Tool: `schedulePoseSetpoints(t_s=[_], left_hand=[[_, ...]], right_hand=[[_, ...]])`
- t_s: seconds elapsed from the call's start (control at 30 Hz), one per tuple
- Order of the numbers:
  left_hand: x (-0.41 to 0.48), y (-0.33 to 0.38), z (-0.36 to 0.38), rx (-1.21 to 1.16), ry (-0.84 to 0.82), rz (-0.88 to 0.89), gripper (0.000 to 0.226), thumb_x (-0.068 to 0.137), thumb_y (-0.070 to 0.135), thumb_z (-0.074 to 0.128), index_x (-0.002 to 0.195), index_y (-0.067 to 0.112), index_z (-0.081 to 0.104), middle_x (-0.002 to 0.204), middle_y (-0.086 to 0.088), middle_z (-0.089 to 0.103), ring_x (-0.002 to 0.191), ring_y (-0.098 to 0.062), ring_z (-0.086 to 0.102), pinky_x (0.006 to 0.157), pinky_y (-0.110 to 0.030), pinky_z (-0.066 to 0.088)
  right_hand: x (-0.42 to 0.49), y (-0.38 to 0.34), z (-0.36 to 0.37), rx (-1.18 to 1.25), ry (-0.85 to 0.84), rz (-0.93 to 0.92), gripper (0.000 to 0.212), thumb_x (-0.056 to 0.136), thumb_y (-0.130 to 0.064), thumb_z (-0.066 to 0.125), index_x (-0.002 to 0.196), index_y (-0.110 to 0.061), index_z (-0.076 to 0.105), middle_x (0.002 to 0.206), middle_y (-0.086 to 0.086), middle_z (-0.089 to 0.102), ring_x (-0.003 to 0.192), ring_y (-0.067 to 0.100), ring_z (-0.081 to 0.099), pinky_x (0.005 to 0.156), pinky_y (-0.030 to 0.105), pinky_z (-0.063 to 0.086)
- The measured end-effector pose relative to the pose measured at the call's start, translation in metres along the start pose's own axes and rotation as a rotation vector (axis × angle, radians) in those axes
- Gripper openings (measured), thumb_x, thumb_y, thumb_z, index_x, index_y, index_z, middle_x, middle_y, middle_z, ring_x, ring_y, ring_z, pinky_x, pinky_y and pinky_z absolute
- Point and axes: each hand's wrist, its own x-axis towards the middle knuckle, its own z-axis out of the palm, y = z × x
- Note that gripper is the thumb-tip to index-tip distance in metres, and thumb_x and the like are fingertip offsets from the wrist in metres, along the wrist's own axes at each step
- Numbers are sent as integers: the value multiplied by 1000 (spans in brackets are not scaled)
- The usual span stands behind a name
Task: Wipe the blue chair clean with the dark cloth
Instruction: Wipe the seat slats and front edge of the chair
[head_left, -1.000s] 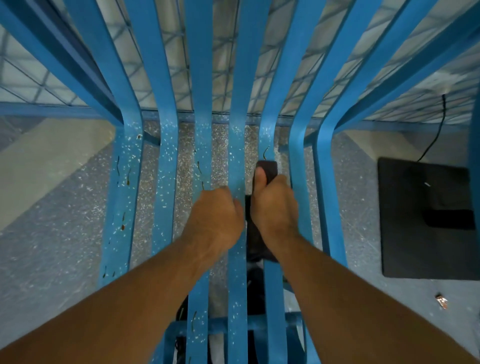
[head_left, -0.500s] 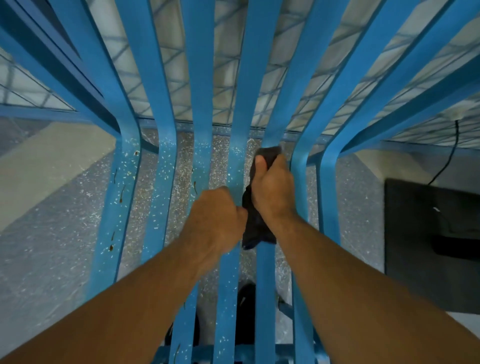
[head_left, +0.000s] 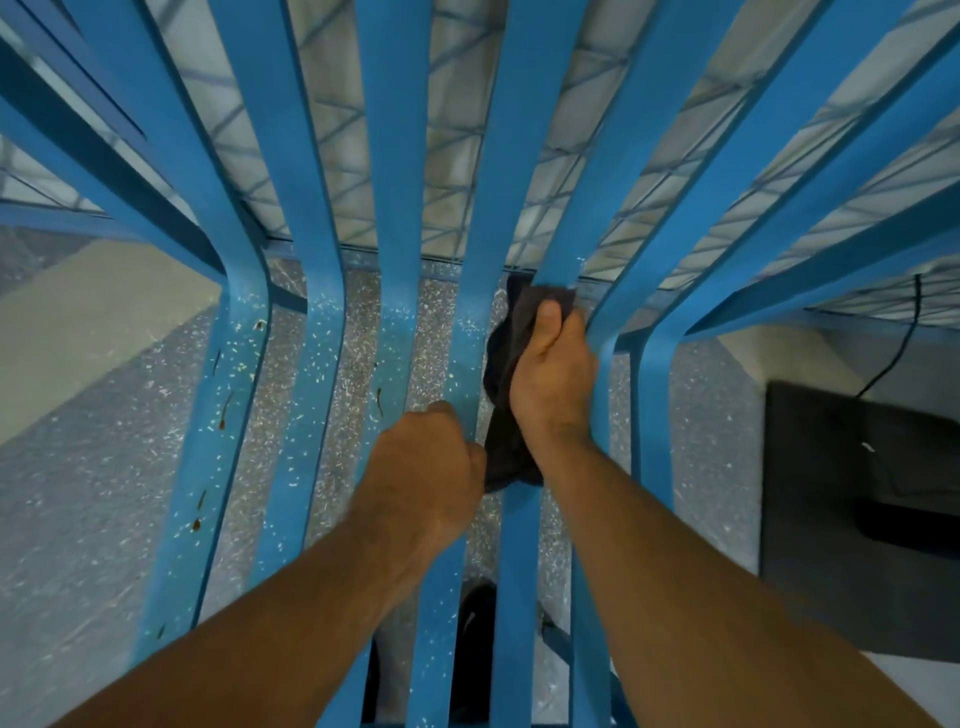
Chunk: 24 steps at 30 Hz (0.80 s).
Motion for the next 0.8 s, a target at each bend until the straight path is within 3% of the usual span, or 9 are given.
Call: schedulePoseSetpoints(t_s=[0.13, 0.2, 0.27, 0.37, 0.5, 0.6, 0.73, 0.8], left_hand=[[1, 0, -3, -8, -16, -7, 20, 97, 26, 46, 83, 13, 47, 71, 0, 51, 58, -7, 50, 42, -17, 31], [1, -1, -4, -4, -26, -9, 20, 97, 26, 46, 82, 13, 48, 72, 0, 52, 58, -8, 50, 42, -18, 31], [3, -3, -4, -14, -23, -25, 21, 98, 25, 44, 84, 11, 51, 75, -2, 54, 59, -9, 51, 44, -19, 31], [4, -5, -4, -37, -34, -50, 26, 100, 25, 39, 91, 9, 56, 82, -6, 58, 63, -11, 53, 48, -21, 35], [5, -7, -4, -61, -44, -38, 27, 101, 24, 37, 86, 11, 54, 79, -4, 58, 62, -10, 54, 47, -19, 34], [7, -10, -3, -71, -30, -10, 28, 101, 24, 37, 81, 12, 54, 76, -5, 58, 60, -12, 55, 46, -21, 35], [7, -13, 0, -106, -11, 5, 30, 100, 21, 38, 73, 13, 49, 67, -4, 55, 50, -10, 52, 39, -18, 31], [7, -15, 2, -100, 6, 13, 30, 100, 22, 37, 76, 12, 52, 67, -3, 56, 50, -11, 54, 39, -18, 32]], right_hand=[[-25, 7, -5, -160, -80, 175, 44, 105, -39, 25, 115, -7, 53, 104, 13, 61, 89, 27, 54, 70, 25, 32], [-49, 15, -9, -182, -107, 222, 37, 105, -40, 25, 107, -13, 50, 93, 6, 56, 80, 23, 51, 68, 29, 35], [-86, 32, -15, -180, -138, 237, 30, 102, -45, 26, 97, -22, 44, 88, -3, 57, 77, 21, 58, 67, 37, 47], [-133, 52, -23, -168, -163, 248, 28, 99, -51, 29, 103, -30, 46, 83, -4, 58, 73, 19, 63, 67, 44, 55], [-97, 33, -17, -153, -134, 140, 26, 101, -45, 32, 96, -23, 45, 78, -4, 55, 70, 21, 59, 59, 34, 45], [-36, 6, -8, -162, -123, 58, 24, 104, -39, 32, 101, -18, 42, 78, -8, 47, 65, 11, 49, 51, 22, 35], [1, -5, -1, -3, -39, -95, 20, 104, -34, 32, 108, -18, 43, 95, -1, 55, 85, 17, 54, 75, 31, 46], [8, -6, 0, 106, 64, -171, 25, 104, -29, 33, 114, -11, 48, 97, -3, 56, 87, 12, 52, 79, 28, 44]])
